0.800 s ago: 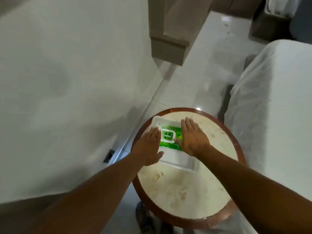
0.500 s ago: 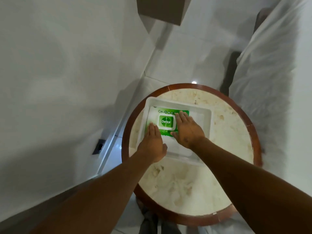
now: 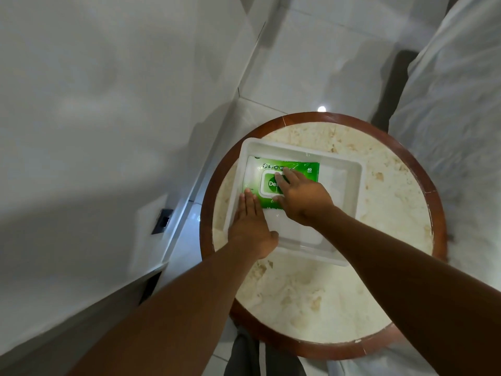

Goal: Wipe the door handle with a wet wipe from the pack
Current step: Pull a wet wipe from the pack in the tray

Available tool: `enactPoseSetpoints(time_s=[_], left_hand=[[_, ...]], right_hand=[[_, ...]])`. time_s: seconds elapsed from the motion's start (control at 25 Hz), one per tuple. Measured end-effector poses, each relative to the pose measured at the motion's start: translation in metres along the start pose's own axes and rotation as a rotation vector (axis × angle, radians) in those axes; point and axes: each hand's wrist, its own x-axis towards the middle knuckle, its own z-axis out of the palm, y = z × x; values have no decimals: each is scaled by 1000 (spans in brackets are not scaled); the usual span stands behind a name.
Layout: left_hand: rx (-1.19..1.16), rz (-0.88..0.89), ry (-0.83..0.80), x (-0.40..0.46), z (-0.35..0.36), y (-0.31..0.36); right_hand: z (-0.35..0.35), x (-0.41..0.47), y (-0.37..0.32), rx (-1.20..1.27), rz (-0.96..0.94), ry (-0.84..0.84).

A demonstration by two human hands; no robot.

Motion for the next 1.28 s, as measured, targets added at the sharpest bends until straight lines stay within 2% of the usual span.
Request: enactPoseSetpoints(time_s=[0.08, 0.12, 0.16, 0.24, 0.32, 0.36, 0.44, 0.52, 0.6, 0.88, 1.0, 1.08, 1.2, 1.28], left_hand=[[8, -4, -10, -1, -2, 1], [13, -5, -14, -2, -2, 1], [19, -6, -11, -2, -2, 1], [20, -14, 6, -2, -1, 1], [-2, -13, 5, -2, -1, 1], [-7, -14, 6, -3, 0, 2], [8, -23, 8, -3, 0, 3], [16, -24, -2, -3, -2, 3], [12, -25, -13, -3, -3, 3], [31, -38, -8, -4, -2, 2], [25, -40, 21, -4, -1, 2], [4, -30, 35, -9, 4, 7], [17, -38, 29, -3, 3, 5], [4, -48, -4, 0, 2, 1]], right_hand=[[-6, -1, 6, 34, -45, 54], [-11, 0, 8, 127, -4, 130], [-16, 3, 10, 271, 115, 234], [-28, 16, 12, 637, 487, 419], [-30, 28, 8, 876, 704, 477], [-27, 28, 5, 916, 693, 469], [-18, 17, -3, 894, 505, 378], [-7, 2, -4, 709, 311, 222], [5, -7, -2, 528, 249, 123], [11, 9, -11, 548, 339, 249], [4, 3, -10, 648, 312, 317], [-4, -11, -11, 615, 280, 392], [-21, -14, -11, 724, 272, 497], [-30, -21, -17, 857, 279, 508]])
